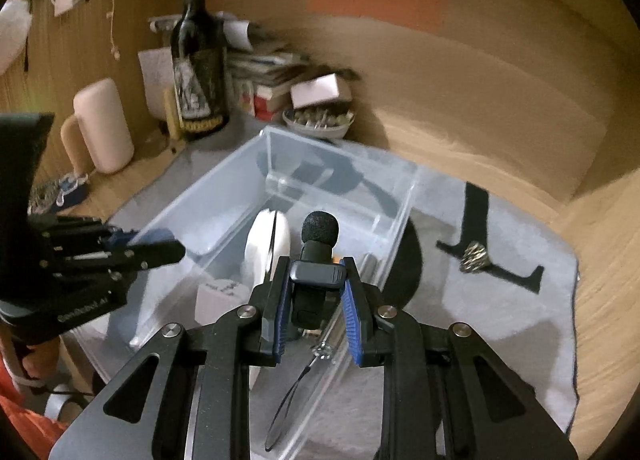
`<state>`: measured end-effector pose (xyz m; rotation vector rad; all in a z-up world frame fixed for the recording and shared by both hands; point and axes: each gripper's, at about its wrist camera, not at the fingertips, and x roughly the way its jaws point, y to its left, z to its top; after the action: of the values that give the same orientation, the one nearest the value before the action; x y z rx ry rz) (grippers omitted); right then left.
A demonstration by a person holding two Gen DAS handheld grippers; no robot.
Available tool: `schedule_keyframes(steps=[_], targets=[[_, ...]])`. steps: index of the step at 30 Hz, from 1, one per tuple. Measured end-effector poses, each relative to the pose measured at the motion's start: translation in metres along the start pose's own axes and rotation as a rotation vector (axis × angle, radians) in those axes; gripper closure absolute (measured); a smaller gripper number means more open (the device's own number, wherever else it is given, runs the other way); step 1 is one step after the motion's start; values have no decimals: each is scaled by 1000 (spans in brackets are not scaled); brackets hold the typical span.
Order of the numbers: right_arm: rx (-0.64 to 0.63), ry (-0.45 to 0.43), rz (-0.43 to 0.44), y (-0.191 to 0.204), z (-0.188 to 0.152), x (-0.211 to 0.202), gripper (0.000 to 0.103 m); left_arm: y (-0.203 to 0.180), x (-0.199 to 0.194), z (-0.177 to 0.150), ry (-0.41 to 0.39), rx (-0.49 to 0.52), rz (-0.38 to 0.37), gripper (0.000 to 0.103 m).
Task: Organize rigid objects
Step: 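Carry the black object into the box and open the right gripper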
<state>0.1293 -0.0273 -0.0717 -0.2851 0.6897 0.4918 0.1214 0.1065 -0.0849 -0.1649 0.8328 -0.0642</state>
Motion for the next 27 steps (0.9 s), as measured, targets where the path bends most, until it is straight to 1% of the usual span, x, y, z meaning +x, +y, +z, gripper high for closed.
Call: schedule_keyframes(steps=[7,13,14,16,18,19,20,21,25,27], targets=[[-15,56,9,5,-6,17,82,0,0,0,0,1,0,91],[-8,73,18,4,-9,20,81,0,0,0,0,0,0,91],[-10,78,19,5,-8,20,80,0,0,0,0,0,0,91],[-14,88,33,6,-8,20,74,0,0,0,0,0,-1,91],[-17,82,45,9,-8,17,61,0,0,0,0,0,0,91],[-25,73,38,11,-8,15,58,0,0,0,0,0,0,91],[-32,65,28,12,-8,13,50,0,0,0,0,0,-1,91],[-38,53,21,14,-8,10,46,0,0,0,0,0,-1,91],[-31,25,23,13,-6,0,45,0,0,0,0,0,0,91],[-24,10,16,9,-4,-5,41,0,0,0,0,-1,-1,91]])
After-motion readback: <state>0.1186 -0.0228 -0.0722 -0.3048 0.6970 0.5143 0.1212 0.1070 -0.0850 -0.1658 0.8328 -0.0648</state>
